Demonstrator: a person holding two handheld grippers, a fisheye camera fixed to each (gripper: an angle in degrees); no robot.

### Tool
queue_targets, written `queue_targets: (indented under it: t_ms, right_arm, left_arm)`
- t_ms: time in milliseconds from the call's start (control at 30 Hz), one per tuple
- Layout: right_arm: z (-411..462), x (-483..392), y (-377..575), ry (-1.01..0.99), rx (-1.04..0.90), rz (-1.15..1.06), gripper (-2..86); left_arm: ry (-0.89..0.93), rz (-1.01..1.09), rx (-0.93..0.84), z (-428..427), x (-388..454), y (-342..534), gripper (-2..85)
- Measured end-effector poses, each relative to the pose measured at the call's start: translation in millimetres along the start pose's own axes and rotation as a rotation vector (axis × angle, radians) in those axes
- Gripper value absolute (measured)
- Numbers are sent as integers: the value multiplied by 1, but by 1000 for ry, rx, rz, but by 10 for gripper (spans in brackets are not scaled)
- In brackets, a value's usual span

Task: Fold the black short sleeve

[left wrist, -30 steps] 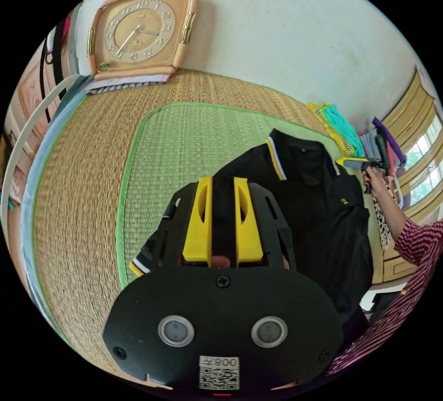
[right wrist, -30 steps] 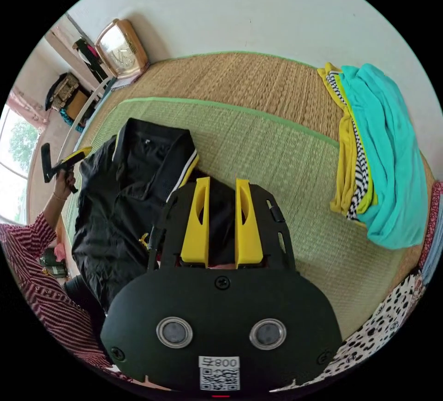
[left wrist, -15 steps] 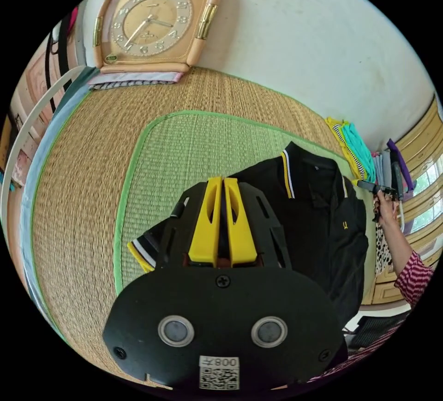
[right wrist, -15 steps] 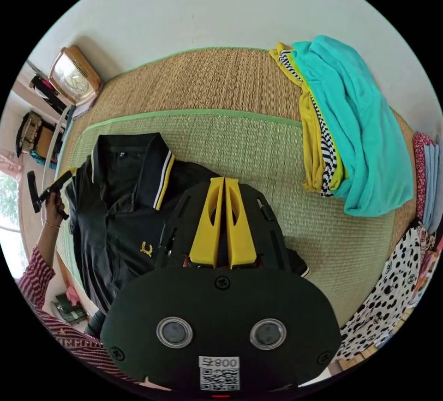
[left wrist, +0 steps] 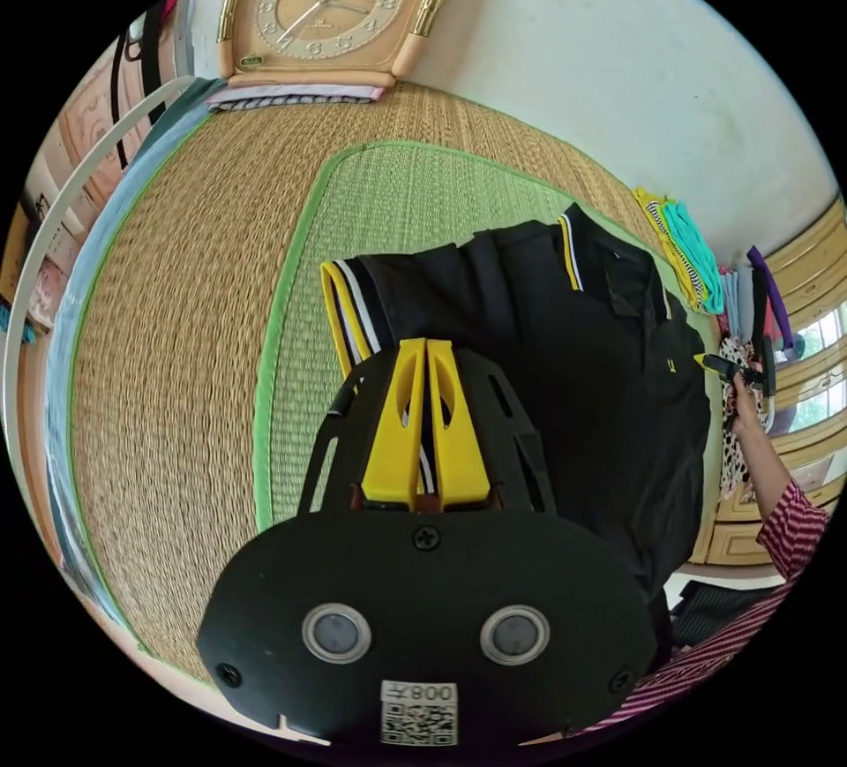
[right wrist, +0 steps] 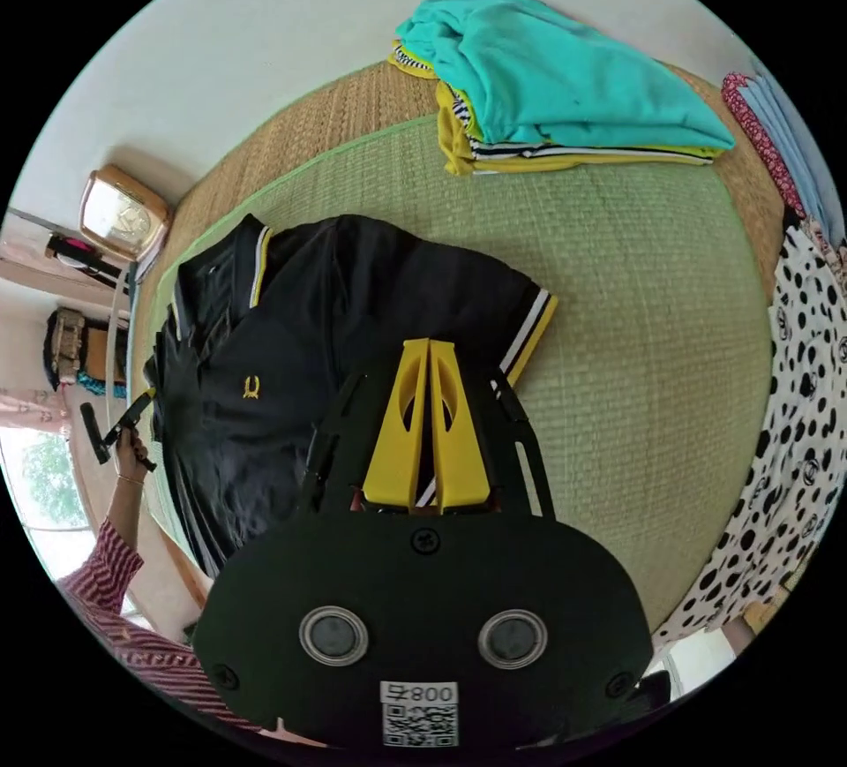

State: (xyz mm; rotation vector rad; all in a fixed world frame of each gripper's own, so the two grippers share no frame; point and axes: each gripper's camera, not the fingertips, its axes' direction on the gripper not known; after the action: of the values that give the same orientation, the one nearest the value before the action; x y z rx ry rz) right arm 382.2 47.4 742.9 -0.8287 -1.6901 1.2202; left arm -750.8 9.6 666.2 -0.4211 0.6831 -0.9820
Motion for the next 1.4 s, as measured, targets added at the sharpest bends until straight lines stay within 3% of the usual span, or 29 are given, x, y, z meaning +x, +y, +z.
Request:
queue_targets:
  t_ms: [100,267,633,933,1400]
  right_arm:
    - [-14,3,0,17,-1,27,3]
    - [-39,17,57,-121,-10,7,15]
    - [-78,92,267,-239,-159,126,92]
    - [-100,125,340,-301,-98,182,99]
    - [-63,141,330,-397,-136,185,73]
  left_arm:
    - [-8,-20,23,-27,-1,26,7]
    - [257,-97,-16,-71,-26,123,35]
    - [474,-259,-166,-127,-54,326,86]
    - [513,-218,-180,-151,-61,369,96]
    - [498,-247,-268,-126,-79,410,76]
